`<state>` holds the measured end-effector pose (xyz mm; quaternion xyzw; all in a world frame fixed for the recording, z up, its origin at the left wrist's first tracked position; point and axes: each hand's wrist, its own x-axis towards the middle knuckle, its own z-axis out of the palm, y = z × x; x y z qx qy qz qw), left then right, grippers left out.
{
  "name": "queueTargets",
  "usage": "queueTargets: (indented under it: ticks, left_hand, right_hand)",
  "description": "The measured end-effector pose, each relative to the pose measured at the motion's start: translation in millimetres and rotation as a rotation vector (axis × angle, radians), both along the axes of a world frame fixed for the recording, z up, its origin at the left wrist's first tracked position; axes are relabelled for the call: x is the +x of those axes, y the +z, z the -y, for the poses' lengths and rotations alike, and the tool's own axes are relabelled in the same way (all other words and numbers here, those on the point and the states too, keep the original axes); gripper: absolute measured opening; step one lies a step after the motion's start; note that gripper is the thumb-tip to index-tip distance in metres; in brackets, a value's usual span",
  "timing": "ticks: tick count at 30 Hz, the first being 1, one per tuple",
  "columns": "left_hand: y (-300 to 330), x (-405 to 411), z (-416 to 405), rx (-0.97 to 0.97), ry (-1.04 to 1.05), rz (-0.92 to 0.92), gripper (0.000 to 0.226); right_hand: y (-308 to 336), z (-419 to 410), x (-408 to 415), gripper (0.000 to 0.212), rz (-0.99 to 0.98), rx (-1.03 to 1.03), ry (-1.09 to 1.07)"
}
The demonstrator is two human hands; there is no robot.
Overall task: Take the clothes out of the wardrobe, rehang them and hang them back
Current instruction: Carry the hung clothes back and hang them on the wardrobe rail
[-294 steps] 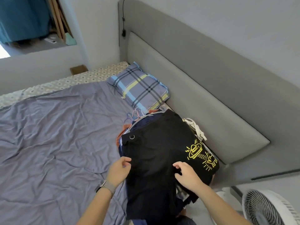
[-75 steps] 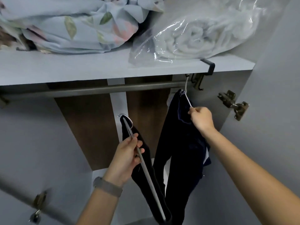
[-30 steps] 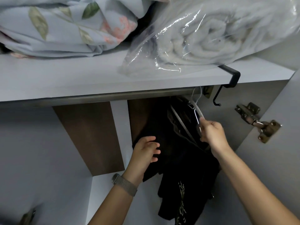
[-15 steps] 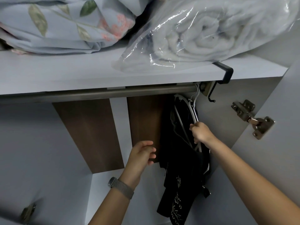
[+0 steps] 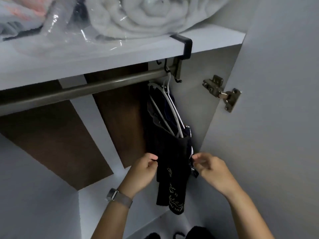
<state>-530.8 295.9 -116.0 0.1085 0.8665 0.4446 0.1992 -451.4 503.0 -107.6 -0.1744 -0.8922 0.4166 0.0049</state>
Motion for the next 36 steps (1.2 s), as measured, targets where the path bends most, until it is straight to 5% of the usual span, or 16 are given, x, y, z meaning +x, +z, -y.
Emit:
queueTargets:
  ticks: [5,11,20,30,36]
  left_hand:
    - [-18,26,-9,-0.101,-0.23,-0.041,0.022]
    - [-27,105,-32,-0.138,-0.65,-0.294,0.03]
    - [-22,283,-95,-0.046,-1.213,-0.381,0.038]
    - [-46,587,-94,0.047,-1.61,-0.28,0.038]
    - [-50,788,-58,0.122,-1.973,-0.209,0.041]
  right_hand:
    - [-24,18,90,0.01,0.114,0.045,-0.29]
    - [-48,59,222,0.028,0.239,0.004,-0.595]
    - [-53,115,437,0.047,0.126,-0.065,-1.278]
    - [-57,250,737,0.062,-0.132,-0.142,-2.072]
    - [-65,350,890,0.07,-0.019,-0.174,-2.395]
